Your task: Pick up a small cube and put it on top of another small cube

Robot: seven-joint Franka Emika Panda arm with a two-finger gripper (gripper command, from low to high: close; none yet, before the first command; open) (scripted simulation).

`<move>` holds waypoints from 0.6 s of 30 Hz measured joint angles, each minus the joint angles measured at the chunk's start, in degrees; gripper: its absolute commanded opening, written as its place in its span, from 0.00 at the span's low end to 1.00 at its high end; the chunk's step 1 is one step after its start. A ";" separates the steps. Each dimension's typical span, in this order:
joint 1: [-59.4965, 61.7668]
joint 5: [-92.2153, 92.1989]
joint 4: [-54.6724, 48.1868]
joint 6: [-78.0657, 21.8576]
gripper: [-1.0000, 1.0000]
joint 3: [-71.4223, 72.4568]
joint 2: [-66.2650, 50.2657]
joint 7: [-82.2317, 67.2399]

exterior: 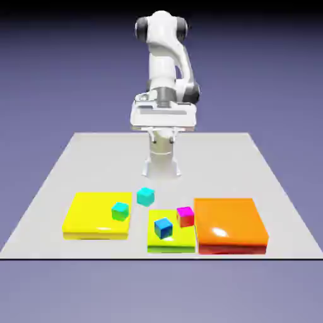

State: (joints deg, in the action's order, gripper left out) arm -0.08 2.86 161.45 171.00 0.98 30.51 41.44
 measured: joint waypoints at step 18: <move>8.57 39.73 5.53 -38.16 0.50 11.74 -29.79 -11.48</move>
State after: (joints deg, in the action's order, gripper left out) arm 8.49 42.59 166.98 132.84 12.72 0.72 29.96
